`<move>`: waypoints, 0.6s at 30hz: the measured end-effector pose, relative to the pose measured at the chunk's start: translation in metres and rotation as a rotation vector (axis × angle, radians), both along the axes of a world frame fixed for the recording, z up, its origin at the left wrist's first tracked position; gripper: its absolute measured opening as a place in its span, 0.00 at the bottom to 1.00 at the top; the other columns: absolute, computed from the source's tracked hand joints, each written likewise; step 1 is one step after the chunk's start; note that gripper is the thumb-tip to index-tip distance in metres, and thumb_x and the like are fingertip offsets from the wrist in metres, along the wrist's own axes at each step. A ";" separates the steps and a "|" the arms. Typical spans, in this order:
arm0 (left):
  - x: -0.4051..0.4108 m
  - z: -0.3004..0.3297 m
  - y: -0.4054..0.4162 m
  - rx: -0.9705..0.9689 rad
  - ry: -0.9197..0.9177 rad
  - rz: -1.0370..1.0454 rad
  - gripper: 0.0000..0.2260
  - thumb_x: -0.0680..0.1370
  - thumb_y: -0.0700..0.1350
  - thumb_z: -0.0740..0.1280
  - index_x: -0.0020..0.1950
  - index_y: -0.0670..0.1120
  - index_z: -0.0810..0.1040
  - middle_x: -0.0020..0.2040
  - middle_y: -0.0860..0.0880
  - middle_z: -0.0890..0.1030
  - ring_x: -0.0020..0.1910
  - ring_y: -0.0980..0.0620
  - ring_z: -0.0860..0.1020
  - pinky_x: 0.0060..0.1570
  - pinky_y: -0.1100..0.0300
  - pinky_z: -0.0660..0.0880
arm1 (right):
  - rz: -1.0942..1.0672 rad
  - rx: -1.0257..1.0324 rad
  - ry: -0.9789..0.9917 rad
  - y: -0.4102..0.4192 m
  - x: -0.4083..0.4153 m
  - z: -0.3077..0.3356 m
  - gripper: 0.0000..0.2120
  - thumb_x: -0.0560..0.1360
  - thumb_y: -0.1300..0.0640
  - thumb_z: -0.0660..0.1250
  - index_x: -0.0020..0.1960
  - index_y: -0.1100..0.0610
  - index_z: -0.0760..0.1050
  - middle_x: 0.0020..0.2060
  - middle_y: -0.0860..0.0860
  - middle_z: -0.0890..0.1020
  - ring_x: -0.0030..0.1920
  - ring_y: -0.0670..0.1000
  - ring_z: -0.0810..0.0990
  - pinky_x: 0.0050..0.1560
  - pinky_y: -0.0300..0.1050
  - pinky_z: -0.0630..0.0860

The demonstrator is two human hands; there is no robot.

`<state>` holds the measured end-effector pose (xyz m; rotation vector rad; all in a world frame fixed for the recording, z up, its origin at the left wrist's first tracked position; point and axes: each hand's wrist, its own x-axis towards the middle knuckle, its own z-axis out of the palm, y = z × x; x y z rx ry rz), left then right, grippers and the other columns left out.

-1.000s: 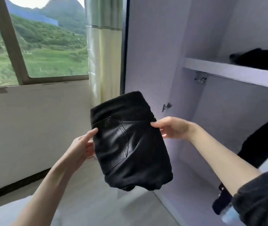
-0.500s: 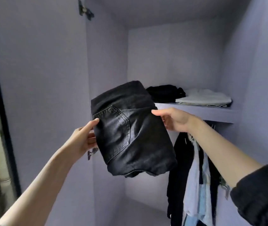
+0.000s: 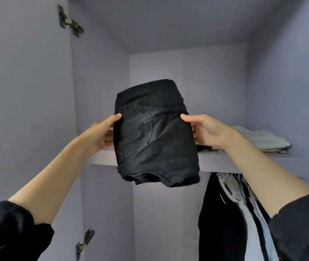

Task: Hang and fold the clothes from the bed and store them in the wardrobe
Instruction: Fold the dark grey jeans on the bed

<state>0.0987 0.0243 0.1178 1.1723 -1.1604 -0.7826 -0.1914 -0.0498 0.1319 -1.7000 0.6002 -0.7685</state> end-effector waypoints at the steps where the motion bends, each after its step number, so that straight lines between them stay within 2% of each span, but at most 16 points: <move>1: 0.008 0.004 -0.012 0.007 -0.014 0.011 0.18 0.74 0.58 0.68 0.53 0.45 0.77 0.47 0.44 0.83 0.46 0.47 0.81 0.45 0.57 0.78 | 0.000 0.011 0.000 -0.011 0.009 0.003 0.12 0.69 0.47 0.67 0.33 0.52 0.83 0.31 0.46 0.82 0.30 0.45 0.80 0.41 0.42 0.72; 4: 0.036 0.019 -0.058 0.013 -0.059 0.031 0.18 0.74 0.59 0.67 0.53 0.46 0.76 0.48 0.44 0.82 0.47 0.47 0.81 0.45 0.57 0.77 | -0.015 0.011 -0.013 -0.060 0.037 0.015 0.11 0.65 0.46 0.69 0.41 0.54 0.80 0.32 0.47 0.82 0.30 0.46 0.80 0.44 0.43 0.72; 9: 0.073 0.046 -0.125 0.054 -0.100 0.078 0.19 0.73 0.61 0.66 0.52 0.46 0.76 0.47 0.45 0.82 0.47 0.48 0.81 0.37 0.59 0.76 | -0.024 0.026 -0.025 -0.131 0.075 0.041 0.10 0.62 0.46 0.71 0.35 0.52 0.83 0.32 0.47 0.82 0.30 0.47 0.81 0.38 0.43 0.75; 12: 0.097 0.053 -0.167 0.156 -0.084 0.103 0.18 0.75 0.59 0.65 0.51 0.45 0.76 0.46 0.45 0.82 0.43 0.50 0.80 0.34 0.60 0.75 | -0.086 0.054 0.037 -0.177 0.107 0.052 0.12 0.65 0.45 0.72 0.41 0.54 0.82 0.36 0.49 0.83 0.35 0.49 0.82 0.41 0.44 0.76; 14: 0.108 0.041 -0.188 0.281 -0.108 0.147 0.15 0.78 0.56 0.63 0.51 0.44 0.75 0.42 0.46 0.80 0.38 0.51 0.78 0.37 0.60 0.75 | -0.139 0.060 0.134 -0.198 0.131 0.042 0.13 0.72 0.46 0.69 0.45 0.56 0.78 0.39 0.52 0.82 0.37 0.50 0.81 0.38 0.42 0.76; 16: 0.116 0.028 -0.205 0.401 -0.223 0.225 0.12 0.79 0.51 0.62 0.55 0.44 0.74 0.39 0.45 0.77 0.34 0.50 0.76 0.43 0.58 0.75 | -0.264 -0.013 0.300 -0.214 0.156 0.027 0.13 0.76 0.47 0.66 0.45 0.58 0.74 0.40 0.53 0.79 0.36 0.51 0.78 0.32 0.39 0.75; 18: 0.112 0.023 -0.210 0.466 -0.412 0.250 0.14 0.79 0.51 0.62 0.59 0.43 0.74 0.45 0.44 0.76 0.39 0.47 0.77 0.51 0.52 0.75 | -0.387 -0.209 0.513 -0.225 0.171 0.017 0.14 0.78 0.52 0.63 0.38 0.59 0.72 0.35 0.54 0.77 0.31 0.51 0.75 0.24 0.37 0.71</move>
